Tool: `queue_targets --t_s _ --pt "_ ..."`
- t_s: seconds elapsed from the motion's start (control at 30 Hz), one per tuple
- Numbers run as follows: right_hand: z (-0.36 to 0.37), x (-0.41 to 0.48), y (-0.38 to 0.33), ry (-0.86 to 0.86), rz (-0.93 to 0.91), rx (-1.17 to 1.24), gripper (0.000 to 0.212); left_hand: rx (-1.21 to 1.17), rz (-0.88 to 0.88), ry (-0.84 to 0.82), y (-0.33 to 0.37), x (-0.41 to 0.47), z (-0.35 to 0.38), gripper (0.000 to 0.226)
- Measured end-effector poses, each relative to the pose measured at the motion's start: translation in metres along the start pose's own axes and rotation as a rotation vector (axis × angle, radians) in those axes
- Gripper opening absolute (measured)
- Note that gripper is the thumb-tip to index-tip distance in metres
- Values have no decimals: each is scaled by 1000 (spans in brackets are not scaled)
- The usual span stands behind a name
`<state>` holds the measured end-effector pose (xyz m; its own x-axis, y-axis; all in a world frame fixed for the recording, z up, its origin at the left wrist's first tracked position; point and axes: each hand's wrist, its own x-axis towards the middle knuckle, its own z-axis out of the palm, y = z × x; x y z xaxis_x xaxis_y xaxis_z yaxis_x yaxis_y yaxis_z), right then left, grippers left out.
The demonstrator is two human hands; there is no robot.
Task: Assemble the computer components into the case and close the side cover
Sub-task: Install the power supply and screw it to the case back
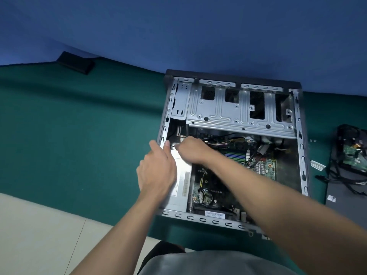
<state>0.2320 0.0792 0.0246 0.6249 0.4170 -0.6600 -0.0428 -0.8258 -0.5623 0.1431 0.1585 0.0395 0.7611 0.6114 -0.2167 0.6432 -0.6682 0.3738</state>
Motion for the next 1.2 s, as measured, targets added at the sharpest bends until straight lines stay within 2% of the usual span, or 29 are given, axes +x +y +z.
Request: queue_targets --t_s 0.07,0.17,0.43,0.8,0.93,1.03,1.13,1.2 --pt "-15 6 -4 -244 35 91 36 0 6 2 0 2 0 33" --pt "-19 12 -12 -404 102 81 46 -4 3 -1 0 2 -1 33" --pt "-8 41 -19 -488 23 -160 45 16 2 -13 1 3 1 31" --pt "-3 49 -17 -534 -33 -184 49 23 -1 -24 2 6 3 31" --pt "-3 37 -17 -440 -18 -87 45 20 15 -20 0 6 1 32" --pt "-9 24 -9 -235 -50 70 29 20 26 -18 -1 4 0 31" --pt "-7 4 2 -41 -37 180 55 -1 32 -11 -1 5 2 30" --pt "-2 -4 5 13 -47 176 58 -8 37 3 -2 5 3 30"
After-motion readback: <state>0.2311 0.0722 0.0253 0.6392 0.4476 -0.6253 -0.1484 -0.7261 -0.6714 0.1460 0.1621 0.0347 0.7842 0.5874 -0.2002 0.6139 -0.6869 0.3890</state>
